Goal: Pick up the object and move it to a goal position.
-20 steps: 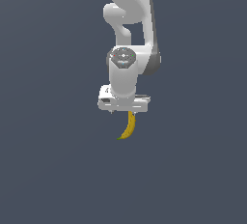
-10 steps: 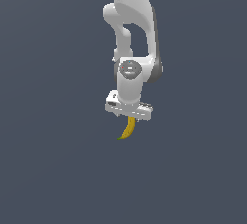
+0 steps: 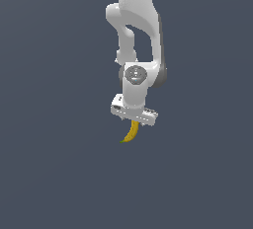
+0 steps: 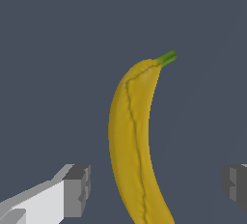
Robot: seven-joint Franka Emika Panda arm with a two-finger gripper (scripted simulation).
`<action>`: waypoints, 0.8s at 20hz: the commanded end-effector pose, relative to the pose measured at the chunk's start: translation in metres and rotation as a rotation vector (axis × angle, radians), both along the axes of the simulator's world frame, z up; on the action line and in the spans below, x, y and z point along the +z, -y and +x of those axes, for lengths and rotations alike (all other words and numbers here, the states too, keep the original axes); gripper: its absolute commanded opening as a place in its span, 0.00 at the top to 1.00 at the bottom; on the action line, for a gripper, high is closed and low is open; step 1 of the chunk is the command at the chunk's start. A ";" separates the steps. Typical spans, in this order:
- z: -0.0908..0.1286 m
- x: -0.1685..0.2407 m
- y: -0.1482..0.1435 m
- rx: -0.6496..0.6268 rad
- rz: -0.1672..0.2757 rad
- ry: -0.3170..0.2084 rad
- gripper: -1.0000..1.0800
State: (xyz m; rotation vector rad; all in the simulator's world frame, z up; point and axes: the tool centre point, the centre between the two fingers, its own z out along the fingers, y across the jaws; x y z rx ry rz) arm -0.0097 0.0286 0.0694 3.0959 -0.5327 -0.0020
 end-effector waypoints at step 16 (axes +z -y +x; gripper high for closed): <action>-0.001 -0.049 0.000 -0.005 0.000 0.001 0.04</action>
